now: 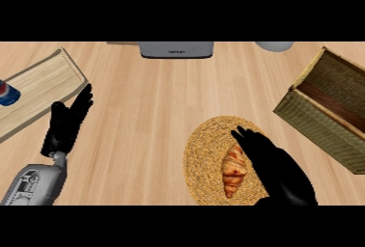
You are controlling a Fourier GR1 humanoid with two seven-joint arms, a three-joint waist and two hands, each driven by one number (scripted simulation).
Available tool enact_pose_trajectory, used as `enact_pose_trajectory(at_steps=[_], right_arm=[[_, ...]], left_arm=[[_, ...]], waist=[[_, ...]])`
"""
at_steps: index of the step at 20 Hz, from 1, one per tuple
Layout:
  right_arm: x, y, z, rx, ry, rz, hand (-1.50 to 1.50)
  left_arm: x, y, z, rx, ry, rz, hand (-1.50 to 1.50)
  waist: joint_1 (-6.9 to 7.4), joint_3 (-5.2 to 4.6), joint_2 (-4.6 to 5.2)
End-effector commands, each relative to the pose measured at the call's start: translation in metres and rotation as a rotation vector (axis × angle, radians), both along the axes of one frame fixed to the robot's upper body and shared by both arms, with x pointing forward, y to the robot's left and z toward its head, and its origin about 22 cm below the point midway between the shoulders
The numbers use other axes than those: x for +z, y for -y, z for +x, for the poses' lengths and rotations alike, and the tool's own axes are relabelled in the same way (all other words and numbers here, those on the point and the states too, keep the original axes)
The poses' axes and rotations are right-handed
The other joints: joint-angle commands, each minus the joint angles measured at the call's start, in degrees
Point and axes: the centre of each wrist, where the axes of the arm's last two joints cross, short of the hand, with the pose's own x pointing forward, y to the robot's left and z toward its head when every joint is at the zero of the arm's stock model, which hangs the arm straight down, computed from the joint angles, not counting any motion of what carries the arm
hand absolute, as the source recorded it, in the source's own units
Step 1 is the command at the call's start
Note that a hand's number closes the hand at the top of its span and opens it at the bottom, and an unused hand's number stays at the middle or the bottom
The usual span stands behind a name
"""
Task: Pick the croissant from the placemat and place it in the basket
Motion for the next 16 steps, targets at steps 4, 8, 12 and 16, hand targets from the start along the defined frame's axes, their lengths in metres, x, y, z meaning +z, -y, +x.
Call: enact_pose_trajectory(at_steps=[4,8,12,16], right_arm=[[-0.016,-0.005,0.007,-0.002,0.003,0.014,-1.5],[-0.04,-0.014,0.016,0.008,-0.019,-0.003,-1.5],[-0.052,-0.021,0.025,0.006,-0.024,0.011,-1.5],[-0.046,-0.015,0.007,0.004,-0.017,-0.006,-1.5]], left_arm=[[0.018,0.002,0.002,0.031,0.001,0.01,0.0],[0.01,0.009,-0.003,-0.002,0.014,0.004,0.0],[-0.004,-0.002,-0.019,0.003,-0.004,0.009,0.0],[0.006,-0.002,-0.016,0.002,-0.009,0.006,0.0]], waist=[[0.0,0.0,-0.03],[0.05,-0.01,-0.01],[0.17,-0.01,-0.02],[-0.02,-0.01,-0.05]])
